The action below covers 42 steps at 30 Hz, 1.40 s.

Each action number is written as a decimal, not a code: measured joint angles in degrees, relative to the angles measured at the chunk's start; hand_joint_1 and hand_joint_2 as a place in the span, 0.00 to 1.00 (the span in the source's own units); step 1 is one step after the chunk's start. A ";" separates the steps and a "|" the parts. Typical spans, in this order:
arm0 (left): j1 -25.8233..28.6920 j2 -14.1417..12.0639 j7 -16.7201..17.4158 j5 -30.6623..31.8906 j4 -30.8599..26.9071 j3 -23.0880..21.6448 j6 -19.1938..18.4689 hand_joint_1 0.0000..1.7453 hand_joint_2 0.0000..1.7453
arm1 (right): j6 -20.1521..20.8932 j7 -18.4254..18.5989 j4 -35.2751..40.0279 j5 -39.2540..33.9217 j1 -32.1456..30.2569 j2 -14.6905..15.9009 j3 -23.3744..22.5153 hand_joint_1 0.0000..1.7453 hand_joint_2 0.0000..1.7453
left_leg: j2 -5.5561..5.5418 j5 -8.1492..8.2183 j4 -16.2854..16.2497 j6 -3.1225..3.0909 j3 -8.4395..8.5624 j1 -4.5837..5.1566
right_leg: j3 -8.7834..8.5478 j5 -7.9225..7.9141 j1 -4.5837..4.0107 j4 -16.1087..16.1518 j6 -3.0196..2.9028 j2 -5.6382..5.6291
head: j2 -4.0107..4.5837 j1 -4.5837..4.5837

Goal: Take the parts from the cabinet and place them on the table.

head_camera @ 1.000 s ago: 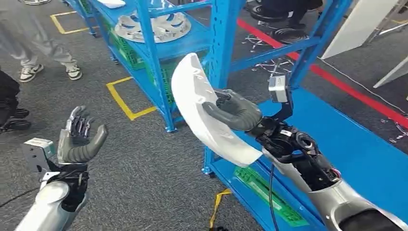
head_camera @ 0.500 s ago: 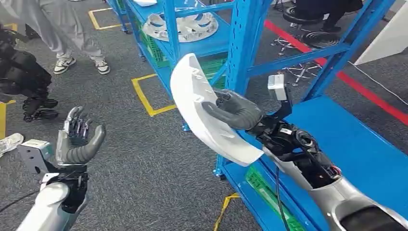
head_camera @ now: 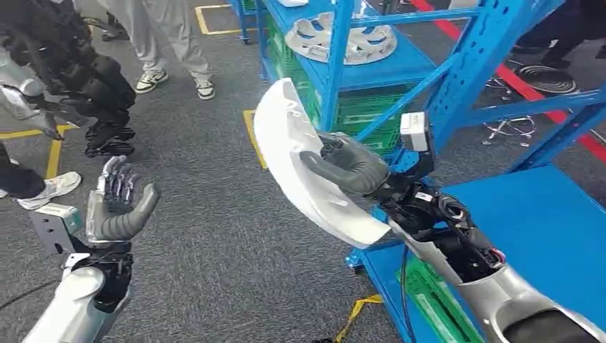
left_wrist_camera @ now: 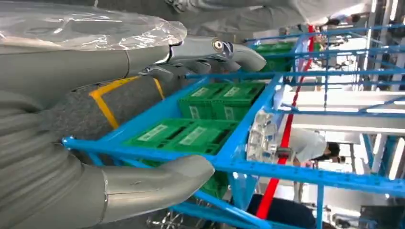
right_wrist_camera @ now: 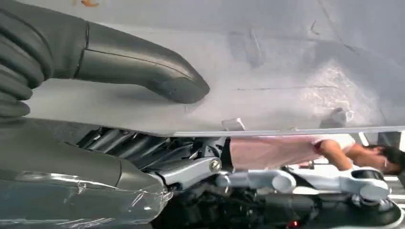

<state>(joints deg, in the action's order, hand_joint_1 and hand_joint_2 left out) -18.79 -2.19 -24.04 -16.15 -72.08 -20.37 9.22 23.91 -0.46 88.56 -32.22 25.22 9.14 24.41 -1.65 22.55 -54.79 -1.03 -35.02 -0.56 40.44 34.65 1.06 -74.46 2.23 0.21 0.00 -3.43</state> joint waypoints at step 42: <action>-1.39 -0.18 0.31 -0.50 1.33 -0.04 -0.04 0.00 1.00 | 0.04 0.76 -0.92 -0.22 0.81 -0.11 0.20 1.00 1.00 | -1.23 1.28 -1.81 2.21 -1.31 0.33 | -9.24 -10.83 0.05 21.07 -2.57 -1.33 | 0.00 0.29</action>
<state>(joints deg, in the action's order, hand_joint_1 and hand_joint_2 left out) -20.18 -2.36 -23.74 -16.66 -70.75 -20.41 9.18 23.96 0.31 87.65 -32.44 26.03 9.03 24.61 -2.87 23.84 -56.60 1.18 -36.33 -0.22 31.20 23.82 1.11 -53.39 -0.34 -1.12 0.00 -3.14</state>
